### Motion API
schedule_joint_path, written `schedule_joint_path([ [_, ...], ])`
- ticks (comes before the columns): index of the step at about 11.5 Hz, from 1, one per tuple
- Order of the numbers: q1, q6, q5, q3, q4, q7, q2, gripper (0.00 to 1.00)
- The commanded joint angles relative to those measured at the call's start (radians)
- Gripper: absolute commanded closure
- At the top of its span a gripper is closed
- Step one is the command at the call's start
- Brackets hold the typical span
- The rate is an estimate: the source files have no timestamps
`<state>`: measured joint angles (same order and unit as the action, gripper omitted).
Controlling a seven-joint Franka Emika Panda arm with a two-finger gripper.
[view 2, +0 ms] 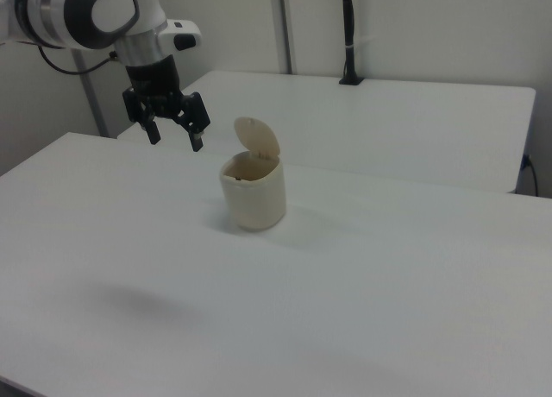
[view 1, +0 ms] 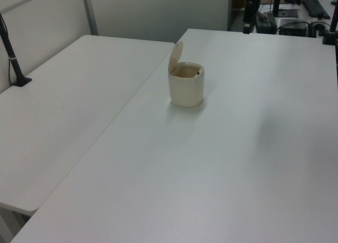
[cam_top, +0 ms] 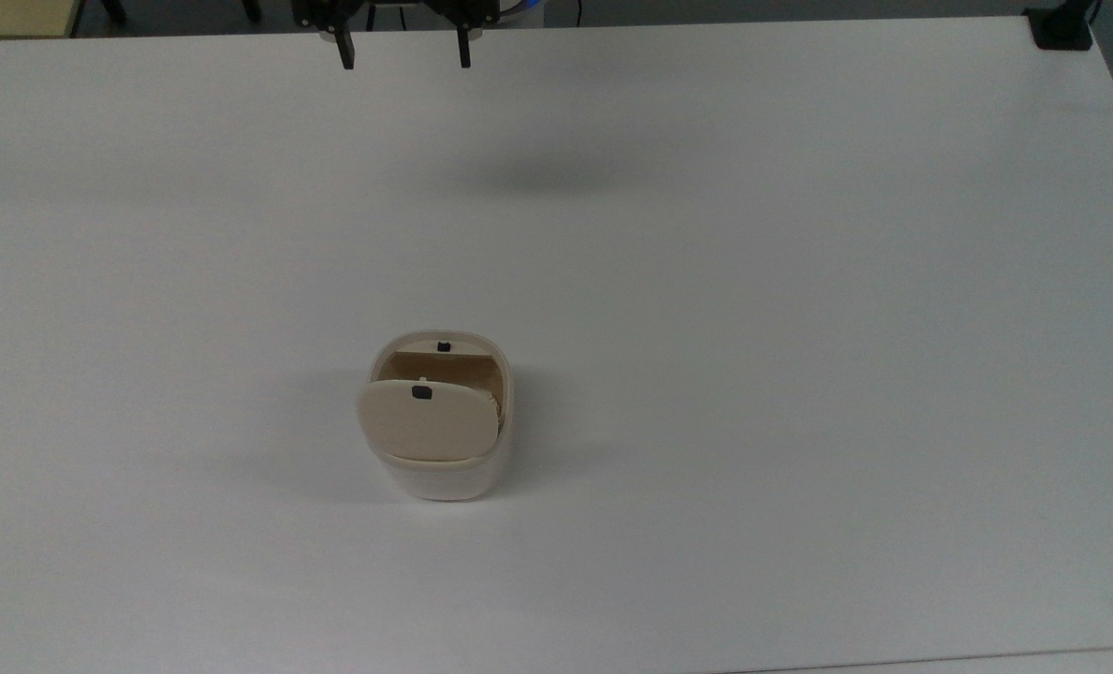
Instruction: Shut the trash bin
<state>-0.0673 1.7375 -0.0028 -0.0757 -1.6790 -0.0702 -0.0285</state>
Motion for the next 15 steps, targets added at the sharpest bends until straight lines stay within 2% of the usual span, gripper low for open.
schedule_joint_path([
  [1,0.008,-0.016,0.006,0.005,-0.016,0.012,-0.019,0.00],
  [9,0.006,-0.006,0.004,0.004,0.048,0.024,0.039,0.00],
  [12,0.006,-0.004,0.001,-0.001,0.100,0.105,0.082,0.00],
  [15,0.001,0.002,-0.002,-0.003,0.150,0.243,0.130,0.00],
])
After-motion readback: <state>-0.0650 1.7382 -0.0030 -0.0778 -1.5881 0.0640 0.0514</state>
